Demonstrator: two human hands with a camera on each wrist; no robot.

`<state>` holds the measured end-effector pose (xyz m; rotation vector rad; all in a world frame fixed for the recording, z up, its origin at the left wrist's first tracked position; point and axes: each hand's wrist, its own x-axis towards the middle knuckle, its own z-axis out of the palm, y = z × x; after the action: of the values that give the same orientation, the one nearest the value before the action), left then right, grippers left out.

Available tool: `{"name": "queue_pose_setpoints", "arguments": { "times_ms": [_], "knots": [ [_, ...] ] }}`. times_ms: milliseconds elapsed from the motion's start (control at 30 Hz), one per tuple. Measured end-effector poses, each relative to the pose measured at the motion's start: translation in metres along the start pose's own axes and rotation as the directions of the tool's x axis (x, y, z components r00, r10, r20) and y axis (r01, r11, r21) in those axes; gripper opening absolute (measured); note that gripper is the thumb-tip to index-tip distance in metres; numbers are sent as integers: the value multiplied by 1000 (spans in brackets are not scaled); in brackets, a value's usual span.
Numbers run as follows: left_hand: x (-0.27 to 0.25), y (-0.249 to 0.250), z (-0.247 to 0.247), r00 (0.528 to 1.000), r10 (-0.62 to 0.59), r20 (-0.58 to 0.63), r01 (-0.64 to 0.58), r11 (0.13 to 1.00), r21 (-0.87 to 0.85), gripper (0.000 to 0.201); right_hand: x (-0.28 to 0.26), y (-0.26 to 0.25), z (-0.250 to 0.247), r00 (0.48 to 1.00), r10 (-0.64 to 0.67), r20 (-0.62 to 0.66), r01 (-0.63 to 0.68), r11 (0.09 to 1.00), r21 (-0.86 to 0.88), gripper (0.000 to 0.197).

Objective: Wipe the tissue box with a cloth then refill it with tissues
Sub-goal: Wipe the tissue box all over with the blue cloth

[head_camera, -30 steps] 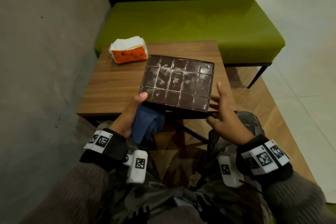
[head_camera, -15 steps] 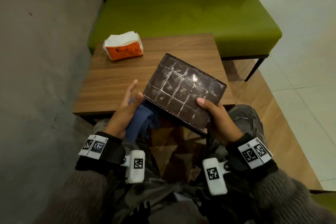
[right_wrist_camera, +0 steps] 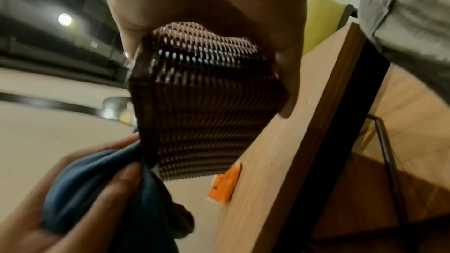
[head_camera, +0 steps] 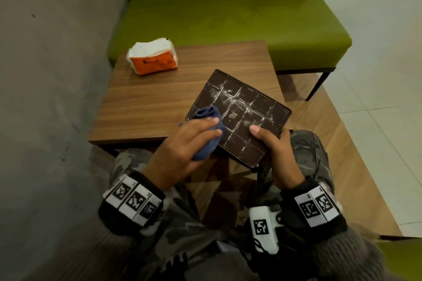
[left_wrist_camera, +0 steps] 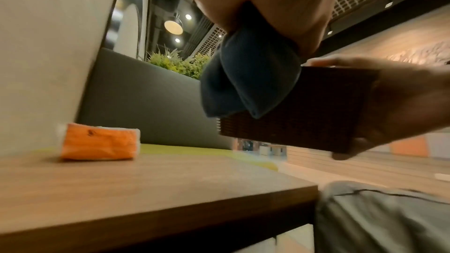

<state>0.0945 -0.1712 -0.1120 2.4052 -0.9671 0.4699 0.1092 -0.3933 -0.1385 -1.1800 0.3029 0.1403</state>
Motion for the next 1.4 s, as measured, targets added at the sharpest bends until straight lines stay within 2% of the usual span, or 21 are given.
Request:
{"name": "queue_pose_setpoints", "arguments": {
  "times_ms": [133,200,267,300,333,400,433,467,533,600,667,733,767,867,900,967,1067,1200,1267,1333,1400],
  "knots": [
    [11,-3,-7,930,-281,-235,257,958,-127,37,-3,-2,6,1000,3,0,-3,1000,-13,115],
    [5,9,0,966,-165,-197,155,986,-67,36,-2,-6,5,1000,8,-6,-8,1000,12,114],
    [-9,15,1,999,-1,-50,0,1000,-18,36,-1,-10,3,1000,2,-6,-2,1000,6,113],
    [-11,11,-2,999,-2,-36,2,1000,-20,37,-2,-11,2,1000,-3,3,3,1000,-8,112],
    [-9,5,-7,994,-81,-76,78,996,-35,37,-2,-11,4,1000,-7,17,7,1000,-24,111],
    [1,-6,-15,918,-316,-241,288,947,-144,35,-4,-8,8,1000,-9,24,9,1000,-30,104],
    [4,-6,-17,892,-355,-281,318,933,-170,35,-5,-7,11,1000,-2,21,3,1000,-23,99],
    [5,-1,-15,906,-321,-275,290,945,-149,35,-6,-6,13,1000,8,15,-8,1000,-18,96],
    [-3,13,-3,987,-113,-118,109,993,-40,39,-6,-6,16,1000,12,-16,-12,1000,-2,96],
    [-10,18,2,1000,24,-3,-24,1000,-8,42,-7,-5,16,999,9,-33,-9,1000,15,96],
    [-1,11,-1,975,-187,-119,172,977,-129,38,-8,-3,18,999,19,-35,-19,1000,5,97],
    [8,10,-4,851,-423,-311,348,898,-270,33,-10,0,21,998,24,-49,-24,1000,-11,100],
    [11,17,-2,836,-436,-334,361,894,-265,32,-10,0,23,997,27,-70,-28,1000,-11,102],
    [3,51,13,975,-174,-140,148,972,-183,35,-9,-4,26,993,27,-118,-28,1000,-7,122],
    [0,54,14,988,-117,-98,97,977,-190,34,-10,-4,25,993,18,-114,-20,1000,-12,126],
    [5,46,10,967,-203,-154,164,958,-235,33,-13,-5,26,994,13,-112,-15,1000,-22,120],
    [13,35,4,859,-401,-318,306,901,-308,32,-13,-3,28,993,26,-119,-29,999,-25,107],
    [2,51,7,986,-122,-114,97,974,-203,32,-12,-8,31,992,4,-122,-7,1000,-23,110],
    [5,38,0,969,-203,-139,166,957,-237,31,-13,-7,32,992,-1,-127,-4,999,-42,108],
    [12,27,-6,895,-355,-272,276,917,-288,30,-14,-5,35,991,19,-130,-24,999,-42,110],
    [13,36,-4,912,-314,-264,248,935,-255,30,-14,-6,37,990,36,-135,-39,999,-21,113]
  ]
}}
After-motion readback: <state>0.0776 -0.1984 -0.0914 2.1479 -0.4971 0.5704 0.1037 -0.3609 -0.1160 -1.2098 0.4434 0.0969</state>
